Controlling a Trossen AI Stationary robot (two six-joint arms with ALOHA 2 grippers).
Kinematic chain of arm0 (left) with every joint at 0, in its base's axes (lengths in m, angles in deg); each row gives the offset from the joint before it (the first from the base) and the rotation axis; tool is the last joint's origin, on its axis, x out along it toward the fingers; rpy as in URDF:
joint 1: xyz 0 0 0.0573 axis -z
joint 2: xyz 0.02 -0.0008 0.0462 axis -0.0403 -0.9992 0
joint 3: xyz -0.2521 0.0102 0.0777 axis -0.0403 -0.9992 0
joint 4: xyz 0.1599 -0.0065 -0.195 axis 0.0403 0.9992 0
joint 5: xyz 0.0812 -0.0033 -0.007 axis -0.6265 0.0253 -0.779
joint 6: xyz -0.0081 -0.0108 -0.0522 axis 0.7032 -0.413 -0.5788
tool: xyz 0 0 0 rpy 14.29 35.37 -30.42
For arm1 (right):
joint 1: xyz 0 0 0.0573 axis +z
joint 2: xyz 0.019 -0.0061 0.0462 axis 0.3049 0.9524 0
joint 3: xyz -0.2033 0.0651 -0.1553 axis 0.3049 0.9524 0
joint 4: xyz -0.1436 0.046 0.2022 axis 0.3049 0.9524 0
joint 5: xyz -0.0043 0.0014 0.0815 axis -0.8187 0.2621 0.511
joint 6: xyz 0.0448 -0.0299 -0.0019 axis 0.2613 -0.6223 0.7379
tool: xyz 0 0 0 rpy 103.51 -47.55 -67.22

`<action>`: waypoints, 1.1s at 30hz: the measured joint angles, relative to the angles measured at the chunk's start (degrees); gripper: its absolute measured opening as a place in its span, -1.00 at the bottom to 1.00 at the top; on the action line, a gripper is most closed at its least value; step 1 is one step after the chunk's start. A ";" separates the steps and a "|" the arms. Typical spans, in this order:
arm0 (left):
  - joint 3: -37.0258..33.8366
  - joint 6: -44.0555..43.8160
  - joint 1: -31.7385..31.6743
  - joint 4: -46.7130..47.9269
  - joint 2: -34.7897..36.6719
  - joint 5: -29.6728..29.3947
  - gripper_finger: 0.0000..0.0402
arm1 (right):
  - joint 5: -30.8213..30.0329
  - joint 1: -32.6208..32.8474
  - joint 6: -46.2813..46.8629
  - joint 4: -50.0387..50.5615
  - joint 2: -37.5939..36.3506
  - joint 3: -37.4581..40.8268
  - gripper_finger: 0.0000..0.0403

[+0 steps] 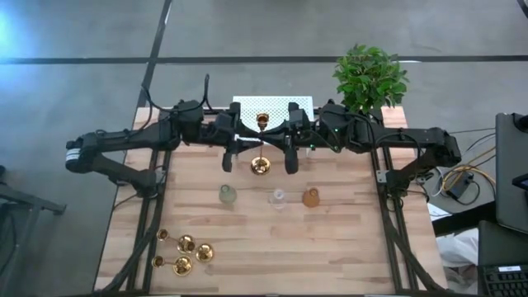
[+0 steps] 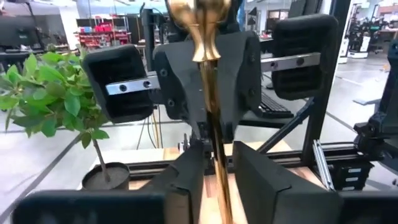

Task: Pick & Place candle stick holders
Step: Put the gold candle holder on the shelf

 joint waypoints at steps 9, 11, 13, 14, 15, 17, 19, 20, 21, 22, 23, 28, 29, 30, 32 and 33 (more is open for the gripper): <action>0.48 -2.37 -0.48 -0.26 -2.29 2.67 -0.90 | -0.20 -0.13 -0.23 0.52 -0.02 0.00 -0.95; 0.72 -1.91 -0.56 0.08 -2.36 2.64 -0.90 | -0.20 -0.13 -0.20 0.53 -0.02 0.00 -0.95; 0.82 -1.33 -0.77 0.06 -2.20 2.64 -0.90 | -0.25 -0.14 -0.24 0.72 -0.02 0.00 -0.95; 0.84 -1.15 -0.93 0.26 -2.10 2.61 -0.90 | -0.47 -0.15 -0.20 0.86 -0.02 0.00 -0.95; 0.87 -1.09 -1.08 0.51 -2.01 2.67 -0.90 | -0.79 -0.15 0.09 0.96 -0.02 0.00 -0.95; 0.87 -1.09 -1.43 0.41 -1.88 2.55 -0.90 | -0.88 -0.39 1.41 0.98 -0.02 0.00 -0.93; 0.87 -0.81 -1.66 0.35 -1.81 2.46 -0.90 | -1.60 -0.62 3.05 1.10 -0.02 -0.04 -0.86; 0.87 -0.59 -1.74 0.38 -1.81 2.40 -0.90 | -1.74 -0.73 3.24 1.40 -0.02 -0.04 -0.81; 0.87 -0.50 -1.79 0.33 -1.81 2.29 -0.90 | -1.93 -0.76 3.14 1.94 -0.03 -0.07 -0.74; 0.87 -0.45 -1.81 0.16 -1.81 2.27 -0.90 | -2.13 -0.82 2.66 2.54 -0.15 -0.10 -0.67; 0.90 -0.41 -1.82 0.03 -1.78 2.29 -0.90 | -2.17 -0.93 2.15 3.31 -0.22 -0.27 -0.59; 1.09 1.09 -2.17 -0.04 -1.36 2.25 -0.90 | -2.29 -1.91 1.97 10.46 -2.16 -1.45 -0.20; 1.09 1.59 -2.32 -0.08 -1.15 1.82 -0.90 | -2.36 -2.15 2.01 12.15 -2.89 -1.80 -0.12; 1.09 1.95 -2.54 -0.08 -0.95 1.22 -0.90 | -2.38 -2.45 2.19 14.08 -3.71 -1.86 -0.06; 1.09 2.40 -3.12 -0.16 -0.75 0.38 -0.90 | -2.52 -2.70 2.88 16.72 -5.54 -1.86 0.04; 1.09 2.59 -3.54 -0.08 -0.74 -0.02 -0.90 | -2.52 -2.72 3.44 17.84 -6.52 -1.82 0.08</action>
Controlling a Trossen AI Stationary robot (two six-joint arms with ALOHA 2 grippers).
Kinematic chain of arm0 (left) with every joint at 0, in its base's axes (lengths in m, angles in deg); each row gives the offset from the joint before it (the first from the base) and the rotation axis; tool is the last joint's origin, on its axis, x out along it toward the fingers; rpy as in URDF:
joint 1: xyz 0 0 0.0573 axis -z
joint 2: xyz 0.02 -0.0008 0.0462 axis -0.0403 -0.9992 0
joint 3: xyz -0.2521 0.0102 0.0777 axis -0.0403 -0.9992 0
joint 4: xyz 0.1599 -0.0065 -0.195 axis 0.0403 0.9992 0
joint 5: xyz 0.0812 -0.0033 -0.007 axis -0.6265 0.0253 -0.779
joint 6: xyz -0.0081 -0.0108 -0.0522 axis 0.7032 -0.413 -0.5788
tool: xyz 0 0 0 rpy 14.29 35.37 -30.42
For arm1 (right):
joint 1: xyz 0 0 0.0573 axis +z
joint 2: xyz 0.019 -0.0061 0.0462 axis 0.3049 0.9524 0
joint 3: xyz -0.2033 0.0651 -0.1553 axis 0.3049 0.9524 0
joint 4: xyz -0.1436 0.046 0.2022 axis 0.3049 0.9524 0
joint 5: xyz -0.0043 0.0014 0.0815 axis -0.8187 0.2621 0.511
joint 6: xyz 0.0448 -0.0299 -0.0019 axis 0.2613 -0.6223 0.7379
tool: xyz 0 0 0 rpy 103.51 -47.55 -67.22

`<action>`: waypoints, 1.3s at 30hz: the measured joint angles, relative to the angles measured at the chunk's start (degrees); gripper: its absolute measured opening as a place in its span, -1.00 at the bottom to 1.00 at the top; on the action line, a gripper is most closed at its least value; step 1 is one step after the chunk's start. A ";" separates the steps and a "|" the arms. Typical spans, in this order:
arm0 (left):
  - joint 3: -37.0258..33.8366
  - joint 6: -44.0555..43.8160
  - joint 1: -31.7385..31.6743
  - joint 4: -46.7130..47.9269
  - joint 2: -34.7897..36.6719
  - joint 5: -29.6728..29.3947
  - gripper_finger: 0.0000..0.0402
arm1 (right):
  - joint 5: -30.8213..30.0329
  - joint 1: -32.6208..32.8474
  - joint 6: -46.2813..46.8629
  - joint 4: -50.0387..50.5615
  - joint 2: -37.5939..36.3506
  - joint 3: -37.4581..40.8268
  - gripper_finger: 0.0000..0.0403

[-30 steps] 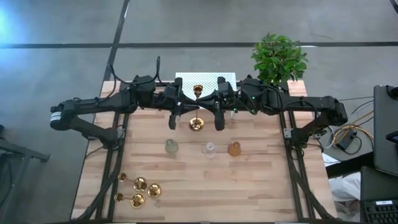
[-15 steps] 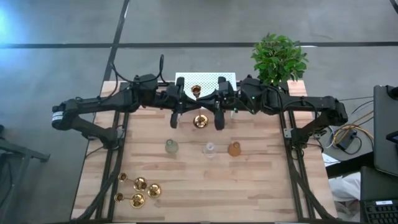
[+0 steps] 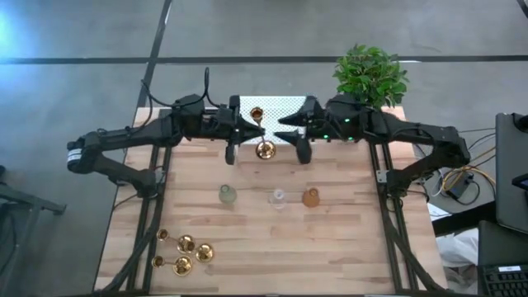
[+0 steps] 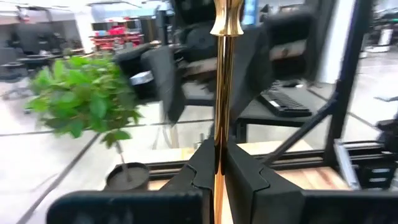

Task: Pick & Place candle stick holders
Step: Put the gold candle holder on the shelf

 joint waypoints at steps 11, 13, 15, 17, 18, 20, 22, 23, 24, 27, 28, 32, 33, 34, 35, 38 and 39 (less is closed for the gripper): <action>-0.31 2.93 -8.64 1.02 0.02 -0.69 -0.90 | -9.55 4.20 3.76 17.87 -8.00 0.60 0.13; -0.31 3.09 -10.55 0.98 0.02 -0.52 -0.90 | -10.82 4.95 4.69 18.41 -8.74 1.21 0.11; -0.31 3.09 -12.39 0.99 0.02 -0.52 -0.90 | -11.90 5.46 6.00 18.54 -9.22 2.10 0.09; -0.31 3.11 -14.18 0.96 0.02 -0.52 -0.90 | -12.03 5.73 7.25 18.61 -9.40 2.86 0.07; -0.31 3.11 -15.04 0.94 0.02 -0.52 -0.90 | -12.02 5.84 7.78 18.67 -9.40 3.14 0.06; -0.35 3.11 -16.73 0.64 0.02 -0.52 -0.90 | -11.92 5.91 8.73 18.75 -9.40 3.61 0.05; -0.37 3.11 -18.10 0.01 -0.18 -0.52 -0.90 | -11.88 6.26 9.15 18.75 -9.37 4.19 0.05; -0.37 3.17 -18.78 -0.16 -0.37 -0.52 -0.90 | -11.86 6.34 9.19 18.69 -9.37 4.55 0.04; -0.35 3.31 -19.40 -0.20 -0.65 -0.51 -0.90 | -11.97 6.50 9.23 18.68 -9.31 4.96 0.04; -0.35 3.77 -20.80 -0.54 -2.20 -0.54 -0.90 | -12.15 7.31 9.33 18.62 -9.35 6.36 0.04; -0.35 3.77 -21.27 -0.66 -2.86 -0.52 -0.90 | -12.59 7.65 9.53 18.60 -9.37 6.74 0.04; -0.35 3.00 -22.81 -2.63 -5.83 -1.11 -0.90 | -13.51 9.02 11.88 18.55 -9.42 8.03 0.04; -0.17 3.00 -23.22 -3.03 -6.60 -1.24 -0.90 | -13.74 9.42 12.57 18.49 -9.42 8.40 0.04; 0.03 2.94 -23.62 -3.44 -7.30 -1.45 -0.90 | -14.52 9.85 13.12 18.51 -9.42 8.78 0.04; 0.09 2.83 -24.03 -4.15 -7.90 -1.86 -0.90 | -15.35 10.42 13.50 18.49 -9.53 9.20 0.04; 0.09 1.74 -25.37 -7.00 -9.27 -2.23 -0.90 | -19.10 12.42 15.45 18.52 -10.44 10.98 0.04; -0.08 1.15 -25.86 -8.00 -9.52 -2.23 -0.90 | -20.57 13.22 16.24 18.42 -10.99 11.68 0.04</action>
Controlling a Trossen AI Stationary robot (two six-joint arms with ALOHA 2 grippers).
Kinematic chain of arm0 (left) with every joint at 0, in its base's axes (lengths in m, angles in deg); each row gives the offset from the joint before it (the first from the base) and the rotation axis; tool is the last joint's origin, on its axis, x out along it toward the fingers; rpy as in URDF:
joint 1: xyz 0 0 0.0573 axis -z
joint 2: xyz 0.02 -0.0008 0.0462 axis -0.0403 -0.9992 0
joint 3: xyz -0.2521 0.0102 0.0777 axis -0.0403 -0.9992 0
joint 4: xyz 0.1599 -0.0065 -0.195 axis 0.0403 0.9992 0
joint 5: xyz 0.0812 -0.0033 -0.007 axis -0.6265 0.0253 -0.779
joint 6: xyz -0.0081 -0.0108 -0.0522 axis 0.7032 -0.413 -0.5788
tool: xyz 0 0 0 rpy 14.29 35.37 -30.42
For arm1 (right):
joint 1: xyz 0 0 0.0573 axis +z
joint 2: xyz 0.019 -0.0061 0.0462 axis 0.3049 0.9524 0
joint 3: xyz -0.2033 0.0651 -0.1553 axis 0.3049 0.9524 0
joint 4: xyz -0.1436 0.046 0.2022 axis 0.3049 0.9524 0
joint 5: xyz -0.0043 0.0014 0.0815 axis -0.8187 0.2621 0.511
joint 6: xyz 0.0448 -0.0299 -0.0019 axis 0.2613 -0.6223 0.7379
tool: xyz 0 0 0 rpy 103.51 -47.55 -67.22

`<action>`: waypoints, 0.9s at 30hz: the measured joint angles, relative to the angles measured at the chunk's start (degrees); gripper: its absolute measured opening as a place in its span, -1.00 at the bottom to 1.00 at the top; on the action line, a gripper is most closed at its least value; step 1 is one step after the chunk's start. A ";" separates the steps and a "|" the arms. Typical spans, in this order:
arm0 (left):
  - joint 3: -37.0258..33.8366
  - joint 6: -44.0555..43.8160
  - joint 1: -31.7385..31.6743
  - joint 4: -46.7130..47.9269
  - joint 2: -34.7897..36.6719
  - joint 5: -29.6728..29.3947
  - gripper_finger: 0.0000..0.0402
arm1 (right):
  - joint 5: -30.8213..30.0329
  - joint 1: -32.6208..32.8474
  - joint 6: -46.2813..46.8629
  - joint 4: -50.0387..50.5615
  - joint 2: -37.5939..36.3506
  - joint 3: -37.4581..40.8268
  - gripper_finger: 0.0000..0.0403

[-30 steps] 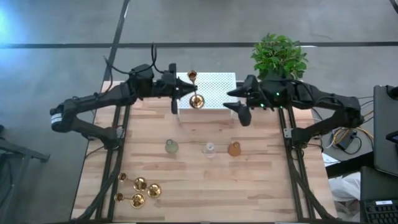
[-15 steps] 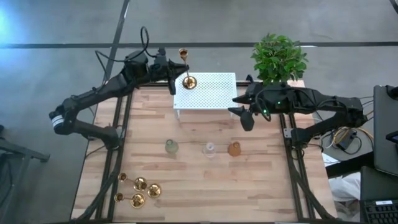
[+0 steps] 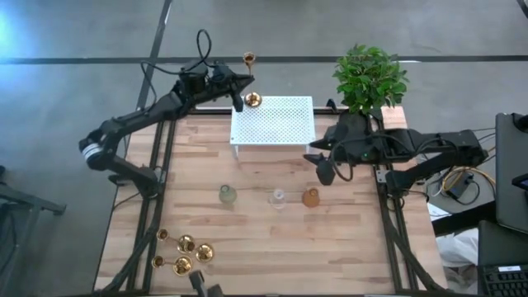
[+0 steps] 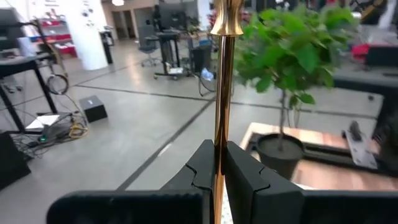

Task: Pick & Place candle stick holders
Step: Put the gold candle holder on the shelf

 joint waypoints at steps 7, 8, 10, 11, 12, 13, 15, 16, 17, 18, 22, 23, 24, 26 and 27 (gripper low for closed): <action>-1.56 -1.69 -2.35 -0.98 -0.94 -1.59 -0.90 | -12.21 6.34 5.89 -0.02 -4.51 5.36 0.04; -2.02 -1.74 -2.55 -1.17 -0.74 -1.99 -0.90 | -13.77 7.25 6.90 0.00 -5.37 6.35 0.04; -2.79 -2.29 -3.07 -1.55 -0.52 -2.26 -0.90 | -16.83 8.99 9.37 -0.23 -6.79 8.50 0.04; -3.30 -2.30 -3.22 -1.49 -0.26 -2.91 -0.90 | -18.21 9.82 10.69 -0.26 -7.55 9.62 0.04; -3.69 -2.32 -3.42 -1.30 -0.09 -3.69 -0.90 | -19.38 10.57 11.93 -0.24 -8.22 10.85 0.04; -4.15 -2.57 -3.47 -1.69 0.08 -4.28 -0.90 | -20.50 11.21 13.41 -0.37 -8.84 12.02 0.04; -5.20 -3.56 -3.85 -3.09 0.44 -4.74 -0.90 | -21.97 12.41 16.65 -0.45 -10.12 14.45 0.04; -5.81 -4.30 -3.94 -4.14 0.53 -4.76 -0.90 | -22.78 12.99 18.02 -0.59 -10.69 15.65 0.04; -6.41 -5.11 -4.02 -5.58 0.53 -4.79 -0.90 | -23.29 13.40 19.33 -1.06 -11.20 16.77 0.04; -6.91 -6.04 -4.22 -6.56 0.53 -4.78 -0.90 | -23.92 13.90 20.19 -1.86 -11.66 17.92 0.04; -8.52 -7.44 -4.41 -9.00 0.43 -6.14 -0.90 | -25.82 14.94 20.80 -5.98 -12.94 21.52 0.04; -8.85 -7.40 -4.46 -8.96 0.43 -6.72 -0.90 | -25.95 15.07 20.74 -6.54 -13.13 22.08 0.04; -9.06 -7.28 -4.57 -8.74 0.43 -7.00 -0.90 | -26.03 15.09 20.68 -6.82 -13.26 22.39 0.04; -9.51 -7.16 -4.59 -8.48 0.43 -7.78 -0.90 | -26.05 15.17 20.84 -6.90 -13.29 22.74 0.04; -9.71 -7.15 -4.59 -8.51 0.43 -8.32 -0.90 | -26.13 15.18 20.97 -6.86 -13.31 22.85 0.04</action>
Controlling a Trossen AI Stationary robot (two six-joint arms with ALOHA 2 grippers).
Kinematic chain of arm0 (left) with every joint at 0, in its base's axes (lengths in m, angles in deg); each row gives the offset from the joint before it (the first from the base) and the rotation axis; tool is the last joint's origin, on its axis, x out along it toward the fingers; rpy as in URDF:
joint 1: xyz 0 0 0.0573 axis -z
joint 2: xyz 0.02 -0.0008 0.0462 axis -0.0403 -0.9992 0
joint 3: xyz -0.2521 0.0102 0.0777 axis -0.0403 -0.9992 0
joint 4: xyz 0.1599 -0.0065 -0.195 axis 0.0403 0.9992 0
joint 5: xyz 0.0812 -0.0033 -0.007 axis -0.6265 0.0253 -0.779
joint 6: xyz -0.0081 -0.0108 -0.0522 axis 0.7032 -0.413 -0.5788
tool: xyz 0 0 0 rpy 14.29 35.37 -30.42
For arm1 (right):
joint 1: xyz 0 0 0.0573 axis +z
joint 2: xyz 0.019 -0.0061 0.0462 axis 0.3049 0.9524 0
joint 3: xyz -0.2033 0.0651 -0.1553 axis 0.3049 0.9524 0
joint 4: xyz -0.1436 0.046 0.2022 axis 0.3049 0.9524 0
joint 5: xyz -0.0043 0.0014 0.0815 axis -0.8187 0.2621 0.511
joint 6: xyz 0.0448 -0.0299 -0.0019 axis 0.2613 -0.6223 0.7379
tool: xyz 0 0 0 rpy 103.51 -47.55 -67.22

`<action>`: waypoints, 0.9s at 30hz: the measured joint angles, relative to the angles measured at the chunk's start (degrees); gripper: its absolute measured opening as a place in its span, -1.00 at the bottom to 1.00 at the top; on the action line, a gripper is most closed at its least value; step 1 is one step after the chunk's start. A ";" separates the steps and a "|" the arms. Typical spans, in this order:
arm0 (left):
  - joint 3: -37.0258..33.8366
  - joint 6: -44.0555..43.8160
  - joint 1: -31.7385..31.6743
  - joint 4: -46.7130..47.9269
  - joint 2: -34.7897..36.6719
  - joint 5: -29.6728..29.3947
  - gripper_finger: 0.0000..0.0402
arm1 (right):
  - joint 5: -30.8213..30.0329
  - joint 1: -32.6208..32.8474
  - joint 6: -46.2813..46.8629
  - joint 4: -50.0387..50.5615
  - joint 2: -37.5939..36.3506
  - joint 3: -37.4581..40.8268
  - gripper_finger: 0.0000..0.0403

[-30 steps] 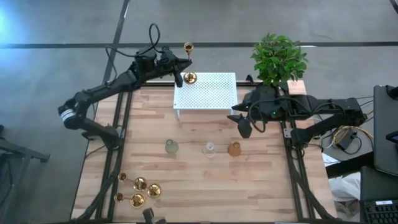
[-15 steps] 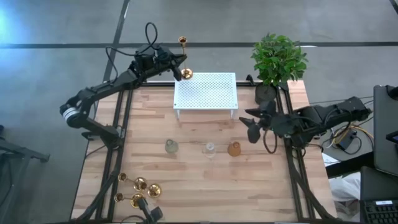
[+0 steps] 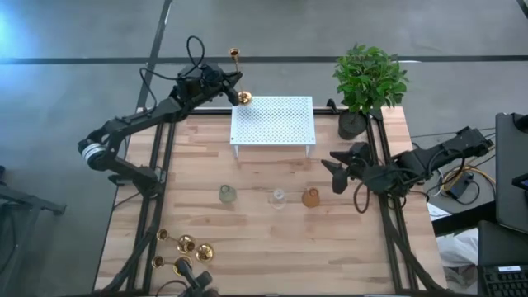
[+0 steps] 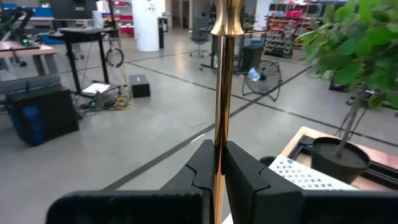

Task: Pick & Place candle stick holders
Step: Put the gold candle holder on the shelf

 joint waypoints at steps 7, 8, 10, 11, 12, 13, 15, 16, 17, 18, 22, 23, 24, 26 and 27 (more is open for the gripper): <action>-0.40 0.87 -0.26 0.01 -0.49 -1.64 -0.90 | -1.17 0.00 -0.92 -0.15 0.01 -0.48 0.04; -0.41 0.87 -0.31 0.01 -0.60 -1.71 -0.90 | -1.22 -0.02 -1.06 -0.26 -0.01 -0.59 0.04; -0.51 0.87 -0.33 0.03 -0.90 -1.82 -0.90 | -1.23 -0.02 -1.44 -0.48 -0.01 -0.65 0.04; -0.56 0.83 -0.33 0.01 -0.99 -1.85 -0.90 | -1.21 -0.02 -1.55 -0.69 -0.01 -0.65 0.04; -0.64 0.81 -0.33 0.03 -1.08 -1.87 -0.90 | -1.21 -0.02 -1.67 -0.79 -0.01 -0.65 0.04; -0.76 0.81 -0.33 0.03 -1.11 -1.85 -0.90 | -1.21 -0.02 -1.67 -0.78 -0.01 -0.65 0.04; -0.82 0.80 -0.32 0.01 -1.28 -1.81 -0.90 | -1.21 -0.02 -1.67 -0.81 0.02 -0.65 0.04; -0.84 0.79 -0.32 0.01 -1.41 -1.76 -0.90 | -1.19 -0.02 -1.67 -0.80 0.02 -0.65 0.04; -0.82 0.79 -0.32 0.01 -1.57 -1.64 -0.90 | -1.19 -0.04 -1.69 -0.81 0.07 -0.65 0.04; -0.84 0.75 -0.31 0.01 -1.72 -1.33 -0.90 | -1.21 -0.04 -1.69 -0.81 0.12 -0.65 0.04; -0.89 0.83 -0.22 0.03 -2.32 0.24 -0.90 | -1.21 -0.04 -2.49 -0.94 0.20 -0.65 0.04; -0.94 0.83 -0.22 0.07 -2.44 0.43 -0.90 | -1.24 -0.04 -2.55 -1.09 0.26 -0.65 0.04; -0.95 0.84 -0.22 0.09 -2.49 0.53 -0.90 | -1.25 -0.04 -2.54 -1.13 0.26 -0.65 0.04; -0.95 1.18 -0.22 0.06 -2.49 0.55 -0.90 | -1.25 -0.04 -2.55 -1.19 0.31 -0.65 0.04; -0.95 1.36 -0.22 0.01 -2.49 0.56 -0.90 | -1.27 -0.04 -2.55 -1.28 0.37 -0.65 0.04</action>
